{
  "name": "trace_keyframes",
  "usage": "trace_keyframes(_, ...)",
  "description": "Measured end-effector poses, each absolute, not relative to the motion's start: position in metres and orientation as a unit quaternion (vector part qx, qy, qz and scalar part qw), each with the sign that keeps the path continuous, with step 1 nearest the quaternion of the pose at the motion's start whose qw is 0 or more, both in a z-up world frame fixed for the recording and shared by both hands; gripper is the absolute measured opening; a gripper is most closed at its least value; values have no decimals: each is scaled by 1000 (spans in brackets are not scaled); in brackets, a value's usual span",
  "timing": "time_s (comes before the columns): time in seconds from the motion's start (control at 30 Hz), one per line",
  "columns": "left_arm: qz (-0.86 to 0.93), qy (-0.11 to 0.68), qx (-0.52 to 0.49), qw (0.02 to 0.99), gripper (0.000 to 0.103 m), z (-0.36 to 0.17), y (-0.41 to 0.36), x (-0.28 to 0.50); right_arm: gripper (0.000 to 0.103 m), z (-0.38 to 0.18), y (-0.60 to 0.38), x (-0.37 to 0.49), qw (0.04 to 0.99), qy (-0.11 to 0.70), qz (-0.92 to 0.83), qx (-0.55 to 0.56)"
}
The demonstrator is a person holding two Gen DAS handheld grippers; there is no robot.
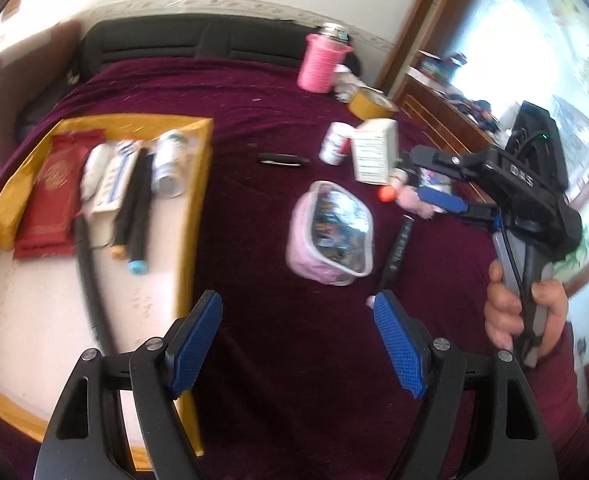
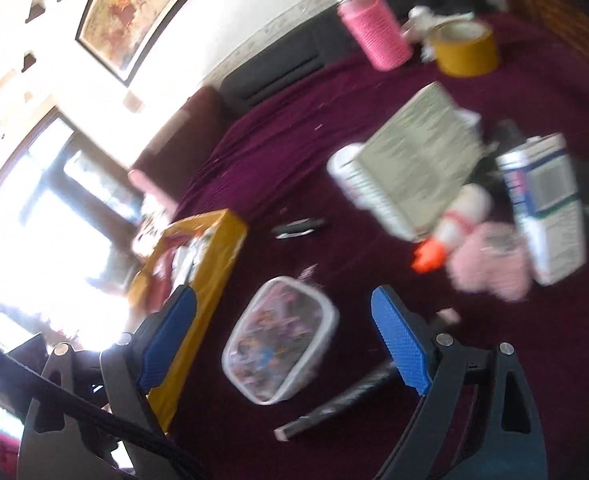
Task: Organize objects
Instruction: 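Grasp a black marker with the left gripper while the right gripper grasps the white-blue medicine box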
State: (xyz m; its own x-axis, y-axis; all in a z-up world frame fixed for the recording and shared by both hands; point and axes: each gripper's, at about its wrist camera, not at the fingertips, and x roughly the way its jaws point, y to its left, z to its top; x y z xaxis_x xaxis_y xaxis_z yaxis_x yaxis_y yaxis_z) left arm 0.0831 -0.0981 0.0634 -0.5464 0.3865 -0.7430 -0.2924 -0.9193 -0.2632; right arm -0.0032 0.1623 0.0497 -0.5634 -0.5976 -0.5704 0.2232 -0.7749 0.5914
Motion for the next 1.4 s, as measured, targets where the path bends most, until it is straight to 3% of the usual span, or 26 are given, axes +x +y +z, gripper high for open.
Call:
trace_keyframes(0.23,880,92,-378,272,71,73,-10,90,90,53,240,12,119,-255,-893,351)
trace_keyframes(0.37,852,145,-395,312,41,58,41,72,90,47,268,16,70,-266,-898,343)
trace_keyframes(0.47,837,171,-420,306,32,37,63,49,90,38,279,12,56,-275,-896,344)
trace_keyframes(0.57,836,189,-424,293,30,24,72,32,90,35,283,11,55,-278,-895,346)
trace_keyframes(0.67,823,180,-453,291,22,13,75,20,90,33,286,11,51,-276,-897,342)
trace_keyframes(0.7,828,173,-447,292,12,13,74,19,90,32,286,10,50,-275,-897,342)
trace_keyframes(1.03,848,90,-433,293,11,41,35,31,90,31,280,3,36,-252,-901,351)
trace_keyframes(1.23,869,39,-396,295,11,77,-13,60,90,44,251,-26,27,-152,-912,380)
trace_keyframes(1.3,876,25,-390,281,12,83,-31,66,86,40,239,-40,26,-120,-910,397)
trace_keyframes(1.33,879,19,-389,275,12,86,-38,71,74,37,235,-45,20,-110,-909,402)
trace_keyframes(1.37,882,12,-388,269,12,88,-47,72,43,33,232,-50,13,-101,-906,410)
trace_keyframes(1.4,886,3,-385,260,12,90,-58,73,37,28,231,-54,10,-99,-901,422)
